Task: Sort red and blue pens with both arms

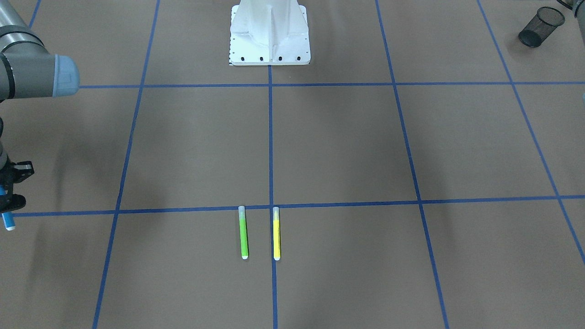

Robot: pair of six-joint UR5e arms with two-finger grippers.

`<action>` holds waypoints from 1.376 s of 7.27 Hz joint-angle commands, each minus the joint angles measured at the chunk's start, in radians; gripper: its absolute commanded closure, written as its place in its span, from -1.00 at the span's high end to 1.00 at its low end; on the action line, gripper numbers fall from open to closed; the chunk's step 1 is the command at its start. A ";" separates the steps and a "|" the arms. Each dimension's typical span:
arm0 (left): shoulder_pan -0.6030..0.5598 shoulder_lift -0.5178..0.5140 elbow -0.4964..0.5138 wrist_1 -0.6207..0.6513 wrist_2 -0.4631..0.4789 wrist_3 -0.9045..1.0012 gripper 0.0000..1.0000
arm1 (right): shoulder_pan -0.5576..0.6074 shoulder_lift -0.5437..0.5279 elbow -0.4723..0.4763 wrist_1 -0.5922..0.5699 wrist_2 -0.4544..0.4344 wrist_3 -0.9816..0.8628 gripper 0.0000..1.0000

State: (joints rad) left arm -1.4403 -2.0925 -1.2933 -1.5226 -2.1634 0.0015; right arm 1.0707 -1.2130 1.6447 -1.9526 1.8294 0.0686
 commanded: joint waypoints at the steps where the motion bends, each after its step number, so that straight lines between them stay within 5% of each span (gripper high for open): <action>1: -0.089 0.080 -0.017 0.063 0.103 0.173 -1.00 | 0.101 -0.116 0.021 -0.023 0.004 -0.114 -1.00; 4: -0.163 0.276 -0.091 0.119 0.113 0.256 -1.00 | 0.245 -0.303 0.037 -0.049 0.013 -0.269 -1.00; 6: -0.172 0.427 -0.211 0.127 0.106 0.256 -1.00 | 0.336 -0.466 0.091 -0.090 0.126 -0.318 -1.00; 10: -0.172 0.528 -0.462 0.278 0.102 0.258 -1.00 | 0.462 -0.481 0.139 -0.623 0.159 -0.593 -1.00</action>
State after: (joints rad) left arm -1.6121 -1.5857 -1.6834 -1.2884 -2.0610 0.2590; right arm 1.5149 -1.6946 1.7781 -2.4138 1.9814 -0.4856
